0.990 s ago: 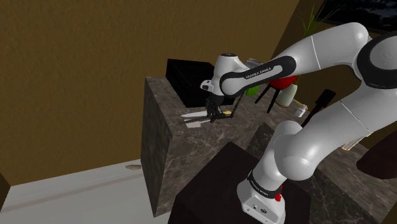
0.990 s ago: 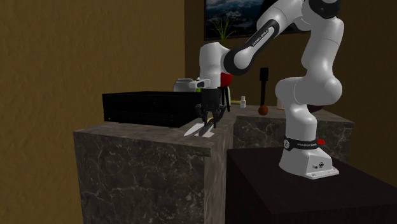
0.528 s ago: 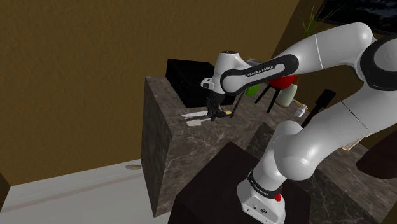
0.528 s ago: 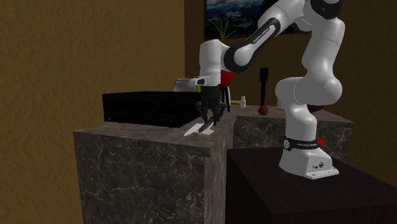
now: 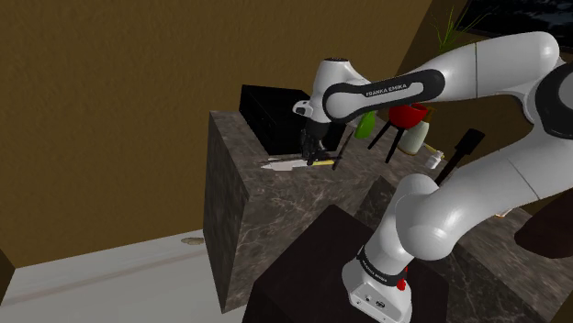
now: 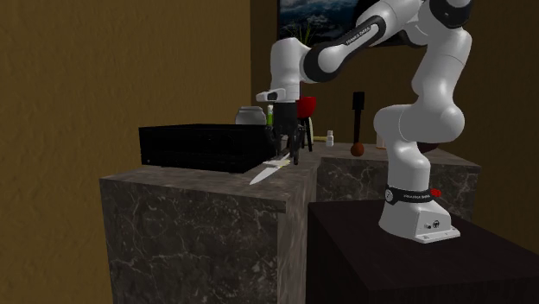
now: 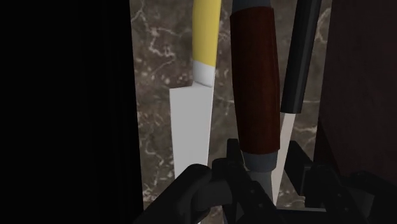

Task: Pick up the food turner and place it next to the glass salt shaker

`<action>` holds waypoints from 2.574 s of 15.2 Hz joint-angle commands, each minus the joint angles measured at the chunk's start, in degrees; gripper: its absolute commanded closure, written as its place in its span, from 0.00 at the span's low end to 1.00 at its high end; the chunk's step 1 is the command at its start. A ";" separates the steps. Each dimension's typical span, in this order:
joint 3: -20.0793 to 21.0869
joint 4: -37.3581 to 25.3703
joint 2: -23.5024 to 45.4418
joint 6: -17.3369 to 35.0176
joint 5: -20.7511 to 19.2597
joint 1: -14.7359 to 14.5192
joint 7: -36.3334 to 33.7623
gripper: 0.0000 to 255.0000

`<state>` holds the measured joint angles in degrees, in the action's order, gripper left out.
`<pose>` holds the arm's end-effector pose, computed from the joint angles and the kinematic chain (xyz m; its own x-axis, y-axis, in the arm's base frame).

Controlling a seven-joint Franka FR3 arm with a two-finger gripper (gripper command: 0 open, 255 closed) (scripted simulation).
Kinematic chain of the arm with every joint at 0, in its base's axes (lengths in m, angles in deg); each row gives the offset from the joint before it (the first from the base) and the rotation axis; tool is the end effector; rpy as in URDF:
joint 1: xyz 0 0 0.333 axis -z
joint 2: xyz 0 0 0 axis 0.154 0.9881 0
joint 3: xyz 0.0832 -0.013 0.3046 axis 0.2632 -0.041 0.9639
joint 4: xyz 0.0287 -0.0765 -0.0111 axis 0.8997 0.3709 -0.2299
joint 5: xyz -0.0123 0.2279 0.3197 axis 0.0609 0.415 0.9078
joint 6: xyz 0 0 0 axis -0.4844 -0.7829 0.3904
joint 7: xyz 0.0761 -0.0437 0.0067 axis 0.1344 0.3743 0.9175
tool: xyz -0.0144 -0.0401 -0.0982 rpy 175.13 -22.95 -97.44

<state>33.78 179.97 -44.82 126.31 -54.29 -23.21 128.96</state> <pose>0.3713 -0.0843 0.3921 0.4499 0.8905 -0.0679 0.8926 -0.4508 0.0024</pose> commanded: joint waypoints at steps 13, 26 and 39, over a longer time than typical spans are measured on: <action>2.66 -7.56 -4.61 -12.17 1.57 -0.17 0.68 1.00; -1.12 -11.87 -8.19 -18.72 -1.40 3.03 7.56 1.00; -16.59 -18.11 -7.09 -18.54 -9.36 8.65 25.86 1.00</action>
<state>18.69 162.84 -52.66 107.47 -63.28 -14.58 153.24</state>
